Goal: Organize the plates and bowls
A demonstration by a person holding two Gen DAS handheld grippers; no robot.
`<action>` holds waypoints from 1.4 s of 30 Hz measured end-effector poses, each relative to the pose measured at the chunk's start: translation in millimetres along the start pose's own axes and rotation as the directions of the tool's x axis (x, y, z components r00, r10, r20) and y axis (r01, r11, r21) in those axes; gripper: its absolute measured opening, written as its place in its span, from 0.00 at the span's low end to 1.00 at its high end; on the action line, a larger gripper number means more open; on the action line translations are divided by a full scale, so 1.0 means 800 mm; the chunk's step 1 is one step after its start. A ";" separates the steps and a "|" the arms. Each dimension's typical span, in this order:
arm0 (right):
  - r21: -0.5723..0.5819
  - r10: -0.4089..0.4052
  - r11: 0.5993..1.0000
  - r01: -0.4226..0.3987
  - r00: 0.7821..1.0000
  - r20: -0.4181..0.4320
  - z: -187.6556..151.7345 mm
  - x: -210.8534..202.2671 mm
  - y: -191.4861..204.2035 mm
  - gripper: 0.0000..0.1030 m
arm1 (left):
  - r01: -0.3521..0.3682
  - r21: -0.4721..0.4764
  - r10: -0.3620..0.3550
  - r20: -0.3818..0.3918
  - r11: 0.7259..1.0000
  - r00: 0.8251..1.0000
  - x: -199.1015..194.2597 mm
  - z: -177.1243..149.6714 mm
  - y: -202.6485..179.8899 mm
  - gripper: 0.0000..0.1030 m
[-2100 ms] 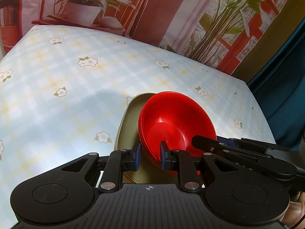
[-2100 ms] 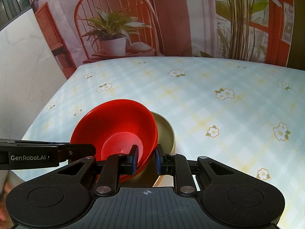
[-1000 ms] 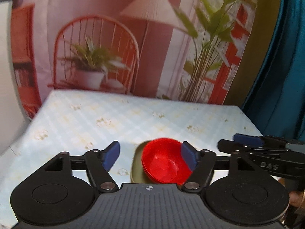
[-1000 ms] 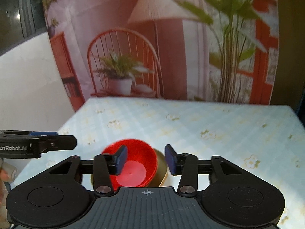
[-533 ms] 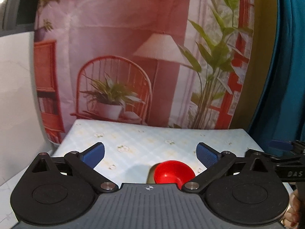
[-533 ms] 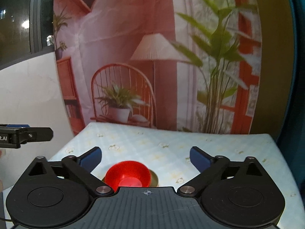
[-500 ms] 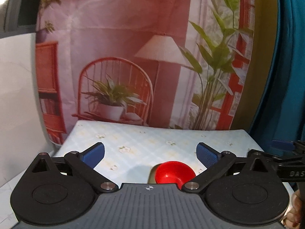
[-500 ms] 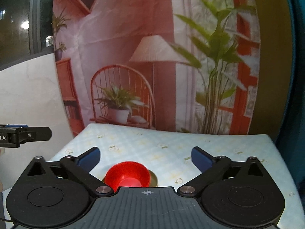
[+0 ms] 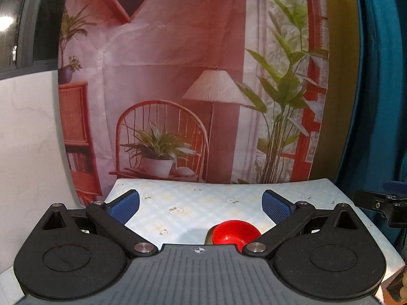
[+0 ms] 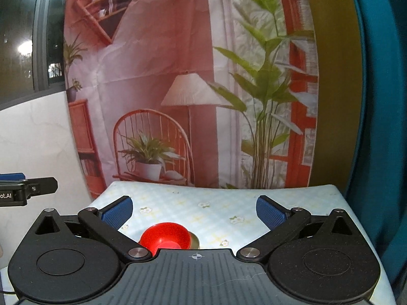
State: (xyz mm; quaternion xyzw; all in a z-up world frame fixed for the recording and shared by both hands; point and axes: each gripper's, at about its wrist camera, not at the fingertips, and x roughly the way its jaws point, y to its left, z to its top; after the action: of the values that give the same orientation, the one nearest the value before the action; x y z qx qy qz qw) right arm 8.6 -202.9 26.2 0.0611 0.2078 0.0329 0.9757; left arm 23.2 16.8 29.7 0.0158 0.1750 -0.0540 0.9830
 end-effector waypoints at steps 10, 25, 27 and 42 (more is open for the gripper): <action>-0.019 0.018 1.000 -0.017 0.998 0.056 -0.009 -0.030 0.013 1.00 | -0.008 0.010 0.007 0.050 1.000 0.999 -0.025 -0.007 -0.007 1.00; -0.025 0.005 1.000 -0.003 0.998 0.057 -0.012 -0.030 0.022 1.00 | -0.023 0.020 0.022 0.053 1.000 0.998 -0.027 -0.010 -0.007 1.00; -0.020 -0.004 1.000 0.005 0.998 0.056 -0.012 -0.030 0.022 1.00 | -0.024 0.022 0.023 0.051 0.999 0.998 -0.026 -0.010 -0.007 1.00; 0.032 -0.037 0.999 0.036 0.998 0.044 -0.014 -0.027 0.013 1.00 | -0.054 0.028 0.053 0.041 0.998 0.998 -0.026 -0.009 -0.003 1.00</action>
State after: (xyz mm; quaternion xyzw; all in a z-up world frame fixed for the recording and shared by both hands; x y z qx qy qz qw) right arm -16.3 -193.1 26.0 0.0730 0.1877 0.0106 0.9794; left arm 0.9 17.1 30.3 0.0338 0.1541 -0.0306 0.9870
